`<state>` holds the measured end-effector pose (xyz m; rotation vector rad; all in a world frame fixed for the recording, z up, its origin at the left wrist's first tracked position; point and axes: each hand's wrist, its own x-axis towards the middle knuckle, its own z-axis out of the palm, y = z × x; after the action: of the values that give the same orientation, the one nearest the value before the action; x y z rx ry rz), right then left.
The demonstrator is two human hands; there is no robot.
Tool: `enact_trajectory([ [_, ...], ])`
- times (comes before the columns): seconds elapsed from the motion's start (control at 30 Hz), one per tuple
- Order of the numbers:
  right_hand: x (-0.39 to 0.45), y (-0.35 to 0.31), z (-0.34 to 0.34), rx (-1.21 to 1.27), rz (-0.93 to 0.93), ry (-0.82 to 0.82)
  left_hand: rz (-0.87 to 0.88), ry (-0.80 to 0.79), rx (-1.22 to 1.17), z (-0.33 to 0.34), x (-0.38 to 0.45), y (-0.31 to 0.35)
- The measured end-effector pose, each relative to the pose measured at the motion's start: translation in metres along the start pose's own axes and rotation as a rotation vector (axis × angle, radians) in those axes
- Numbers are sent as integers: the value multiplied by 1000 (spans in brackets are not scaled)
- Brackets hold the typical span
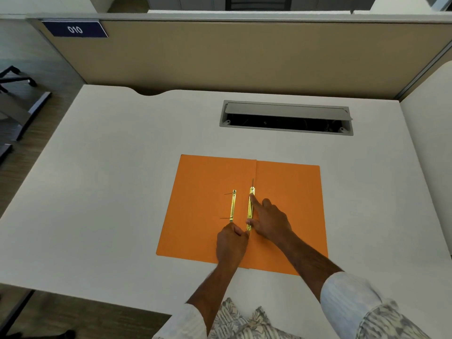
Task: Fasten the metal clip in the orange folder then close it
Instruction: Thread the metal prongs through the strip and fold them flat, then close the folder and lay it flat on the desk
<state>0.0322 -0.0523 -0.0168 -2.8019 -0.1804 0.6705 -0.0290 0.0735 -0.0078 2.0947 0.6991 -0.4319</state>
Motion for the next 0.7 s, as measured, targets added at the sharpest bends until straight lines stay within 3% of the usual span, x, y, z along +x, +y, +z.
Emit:
enact_trajectory([
  [0.17,-10,2,9,-58,-29,91,15,-6,23,-16,5,-14],
  [0.43,-54,5,33,-51,-106,142,-37,264,-11,-97,26,-68],
  [0.57,-67,5,45,-27,-102,123,-127,419,128,-129,34,-88],
  [0.7,-68,0,48,-27,-107,132,-196,448,136,-149,40,-98],
])
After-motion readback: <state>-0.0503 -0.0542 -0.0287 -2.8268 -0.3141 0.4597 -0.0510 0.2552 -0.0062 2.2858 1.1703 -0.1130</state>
